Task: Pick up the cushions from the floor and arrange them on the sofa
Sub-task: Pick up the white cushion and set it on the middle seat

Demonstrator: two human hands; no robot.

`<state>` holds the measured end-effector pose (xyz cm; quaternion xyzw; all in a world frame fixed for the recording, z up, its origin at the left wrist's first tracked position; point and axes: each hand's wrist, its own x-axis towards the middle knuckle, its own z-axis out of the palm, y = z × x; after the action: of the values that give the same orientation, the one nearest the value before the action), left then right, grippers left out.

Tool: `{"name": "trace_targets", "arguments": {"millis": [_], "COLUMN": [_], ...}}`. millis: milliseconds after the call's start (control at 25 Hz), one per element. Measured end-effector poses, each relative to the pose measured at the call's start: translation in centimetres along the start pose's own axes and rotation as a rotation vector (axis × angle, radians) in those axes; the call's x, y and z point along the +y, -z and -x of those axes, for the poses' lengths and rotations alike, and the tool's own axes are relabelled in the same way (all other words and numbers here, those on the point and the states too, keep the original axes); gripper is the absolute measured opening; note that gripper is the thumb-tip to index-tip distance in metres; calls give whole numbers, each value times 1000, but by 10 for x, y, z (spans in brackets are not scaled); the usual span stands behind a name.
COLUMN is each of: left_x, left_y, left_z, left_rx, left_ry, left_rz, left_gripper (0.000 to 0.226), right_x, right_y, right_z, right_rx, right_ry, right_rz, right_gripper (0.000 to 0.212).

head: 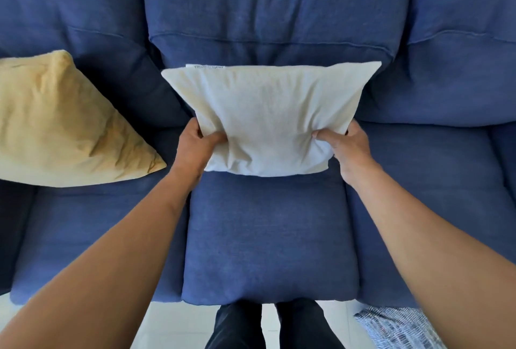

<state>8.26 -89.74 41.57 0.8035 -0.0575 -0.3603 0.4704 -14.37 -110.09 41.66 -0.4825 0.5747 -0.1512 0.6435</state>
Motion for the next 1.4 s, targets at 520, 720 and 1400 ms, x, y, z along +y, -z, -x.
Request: {"name": "trace_targets", "arguments": {"millis": [520, 720, 1400], "left_x": [49, 59, 41], "left_y": [-12, -25, -9], "left_z": [-74, -72, 2], "left_rx": [-26, 214, 275], "left_ry": [209, 126, 165], "left_rz": [205, 132, -10], "left_gripper": [32, 11, 29], "right_x": [-41, -56, -47], "right_y": [-4, -14, 20], "right_z": [-76, -78, -16], "right_rx": [86, 237, 273], "right_ry": [-140, -4, 8], "right_rz": [-75, 48, 260], "right_gripper": [39, 9, 25]}}
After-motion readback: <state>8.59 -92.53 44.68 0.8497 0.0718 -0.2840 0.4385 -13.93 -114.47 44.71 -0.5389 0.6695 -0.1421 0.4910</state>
